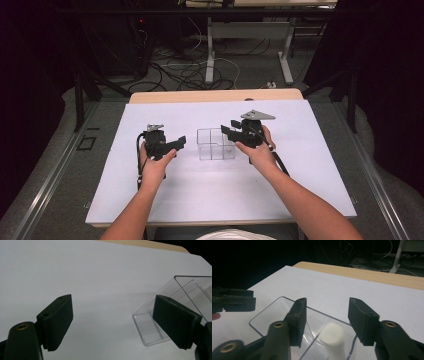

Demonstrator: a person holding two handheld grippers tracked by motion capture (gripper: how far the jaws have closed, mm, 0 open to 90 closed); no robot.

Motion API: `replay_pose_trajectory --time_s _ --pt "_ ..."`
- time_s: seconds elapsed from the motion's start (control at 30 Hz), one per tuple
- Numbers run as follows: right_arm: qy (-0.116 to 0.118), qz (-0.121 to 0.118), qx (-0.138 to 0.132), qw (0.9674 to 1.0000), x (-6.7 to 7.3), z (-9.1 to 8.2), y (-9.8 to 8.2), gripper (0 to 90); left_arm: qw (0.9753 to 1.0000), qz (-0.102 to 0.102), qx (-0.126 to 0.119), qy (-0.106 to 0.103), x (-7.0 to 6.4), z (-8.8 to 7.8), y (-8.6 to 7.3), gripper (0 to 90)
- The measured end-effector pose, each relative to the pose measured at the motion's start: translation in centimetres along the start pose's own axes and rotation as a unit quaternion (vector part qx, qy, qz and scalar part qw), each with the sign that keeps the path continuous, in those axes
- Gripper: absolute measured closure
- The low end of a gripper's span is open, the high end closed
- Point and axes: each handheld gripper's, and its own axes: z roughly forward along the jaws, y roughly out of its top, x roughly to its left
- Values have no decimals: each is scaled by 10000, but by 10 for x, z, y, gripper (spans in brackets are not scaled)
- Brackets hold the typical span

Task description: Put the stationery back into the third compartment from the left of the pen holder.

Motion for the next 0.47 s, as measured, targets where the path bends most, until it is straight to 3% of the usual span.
replay_pose_trajectory --time_s 0.2,0.47 --pt "22 0 -2 10000 -4 -14 4 333 9999 -66 -39 68 3 -2 1 159" --pt "-50 80 -18 10000 -15 -42 5 248 9998 -110 -62 156 9 -4 3 134"
